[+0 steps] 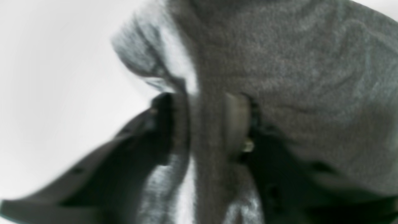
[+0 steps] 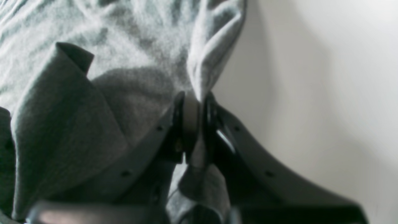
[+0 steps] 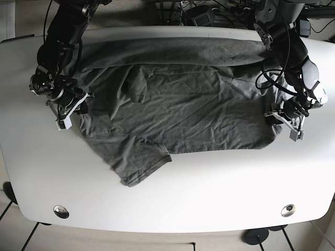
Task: Fold the T-shirt properly
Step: 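Lift the shirt edge with both grippers and pull it taut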
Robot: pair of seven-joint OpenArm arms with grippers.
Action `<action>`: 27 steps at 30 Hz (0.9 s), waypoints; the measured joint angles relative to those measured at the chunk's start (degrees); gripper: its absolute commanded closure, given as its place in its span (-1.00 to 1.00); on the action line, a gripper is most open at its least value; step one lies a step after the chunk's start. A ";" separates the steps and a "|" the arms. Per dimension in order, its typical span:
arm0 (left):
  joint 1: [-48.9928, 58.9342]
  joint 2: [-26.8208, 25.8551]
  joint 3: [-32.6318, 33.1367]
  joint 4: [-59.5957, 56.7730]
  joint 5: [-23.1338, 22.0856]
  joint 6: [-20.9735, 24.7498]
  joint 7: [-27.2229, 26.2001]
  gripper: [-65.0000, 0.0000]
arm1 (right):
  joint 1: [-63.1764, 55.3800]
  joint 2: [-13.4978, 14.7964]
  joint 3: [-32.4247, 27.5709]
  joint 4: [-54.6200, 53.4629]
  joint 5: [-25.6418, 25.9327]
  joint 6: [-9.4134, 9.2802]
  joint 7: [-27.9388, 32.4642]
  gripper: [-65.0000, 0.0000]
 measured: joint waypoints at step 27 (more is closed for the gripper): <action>-20.41 0.26 14.62 23.96 1.51 -2.60 13.57 1.00 | 22.05 8.57 -5.62 11.06 -0.17 0.44 -8.04 0.94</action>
